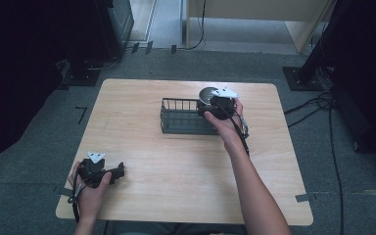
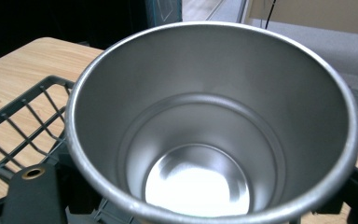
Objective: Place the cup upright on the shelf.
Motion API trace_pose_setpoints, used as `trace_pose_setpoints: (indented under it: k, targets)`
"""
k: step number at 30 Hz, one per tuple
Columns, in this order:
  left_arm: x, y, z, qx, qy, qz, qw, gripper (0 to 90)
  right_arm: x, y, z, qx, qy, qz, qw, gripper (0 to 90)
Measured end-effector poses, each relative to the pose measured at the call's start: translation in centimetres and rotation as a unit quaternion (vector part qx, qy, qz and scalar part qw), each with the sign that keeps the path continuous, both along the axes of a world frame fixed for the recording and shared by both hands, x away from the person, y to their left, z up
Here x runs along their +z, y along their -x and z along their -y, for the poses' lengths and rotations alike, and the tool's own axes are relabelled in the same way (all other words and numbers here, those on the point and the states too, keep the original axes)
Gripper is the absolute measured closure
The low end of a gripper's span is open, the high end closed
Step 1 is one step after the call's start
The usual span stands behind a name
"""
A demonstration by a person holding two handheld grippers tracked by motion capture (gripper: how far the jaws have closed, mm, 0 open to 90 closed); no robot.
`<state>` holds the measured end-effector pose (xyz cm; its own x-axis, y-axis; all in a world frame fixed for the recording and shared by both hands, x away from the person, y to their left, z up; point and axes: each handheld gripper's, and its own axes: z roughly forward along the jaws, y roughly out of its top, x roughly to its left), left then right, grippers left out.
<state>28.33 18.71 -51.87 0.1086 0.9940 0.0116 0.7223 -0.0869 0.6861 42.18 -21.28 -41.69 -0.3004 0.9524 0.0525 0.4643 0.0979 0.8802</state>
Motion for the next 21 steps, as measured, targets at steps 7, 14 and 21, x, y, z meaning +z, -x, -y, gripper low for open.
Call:
trace_pose_setpoints:
  k: [7,14,21]
  targets:
    - [0.0,0.0,0.0,0.0,0.0,0.0,1.0,0.0,-1.5,-1.1,-0.1,-0.007,0.009,-0.025,0.9996,17.9]
    - [0.0,0.0,0.0,0.0,0.0,0.0,1.0,0.0,-2.3,-1.3,-0.5,0.003,0.015,-0.037,0.9992,17.9]
    - [0.0,0.0,0.0,0.0,0.0,0.0,1.0,0.0,-2.7,-1.5,-0.7,0.002,0.023,-0.06,0.9979,17.8]
